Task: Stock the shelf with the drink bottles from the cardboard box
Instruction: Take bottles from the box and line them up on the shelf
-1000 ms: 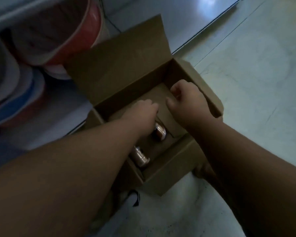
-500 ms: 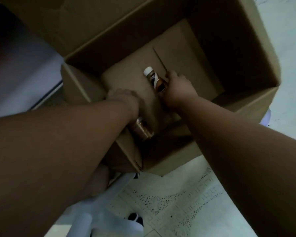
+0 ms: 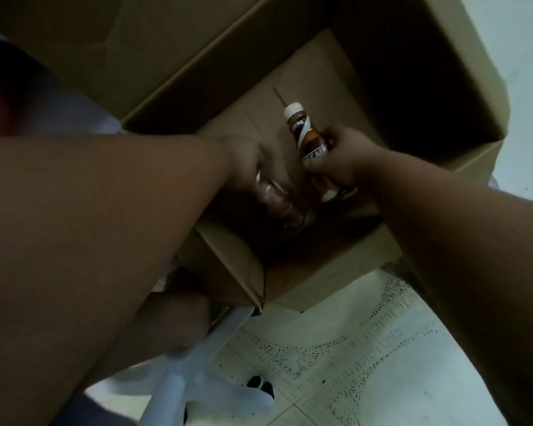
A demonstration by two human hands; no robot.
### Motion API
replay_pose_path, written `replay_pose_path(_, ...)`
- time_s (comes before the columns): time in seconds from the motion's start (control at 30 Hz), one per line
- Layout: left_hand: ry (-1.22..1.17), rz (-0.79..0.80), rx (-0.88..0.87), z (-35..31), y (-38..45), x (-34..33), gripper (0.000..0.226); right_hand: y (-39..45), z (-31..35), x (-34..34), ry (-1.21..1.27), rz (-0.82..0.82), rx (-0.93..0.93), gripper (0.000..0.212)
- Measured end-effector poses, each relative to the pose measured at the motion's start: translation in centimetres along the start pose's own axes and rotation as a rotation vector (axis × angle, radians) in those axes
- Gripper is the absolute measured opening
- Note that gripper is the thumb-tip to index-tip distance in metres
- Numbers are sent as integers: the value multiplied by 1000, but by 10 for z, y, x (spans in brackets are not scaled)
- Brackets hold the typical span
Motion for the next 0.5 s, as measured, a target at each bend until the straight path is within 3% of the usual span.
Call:
replay_pose_path(0.17, -24, -363, 53, -17, -49, 61, 39, -56, 23, 44, 203, -83, 11, 65)
replay_pose_path(0.27, -85, -534, 23, -25, -100, 90, 42, -105, 51, 60, 324, -120, 110, 54)
replay_pose_path(0.4, -269, -924, -71, -35, -182, 122, 39, -178, 91, 67, 467, -135, 269, 50)
replay_pose_path(0.5, -397, -1164, -137, -36, -240, 132, 38, -232, 119, 70, 534, -203, 370, 31)
Point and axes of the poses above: each hand's wrist, its own y-axis towards the middle knuckle, its own x-axis out of the back of the hand, z = x × y, the point moved 4 cm from there along y, towards the middle knuckle, and after that the axes turned 14 degrees about -x, right-handed, at the moved point
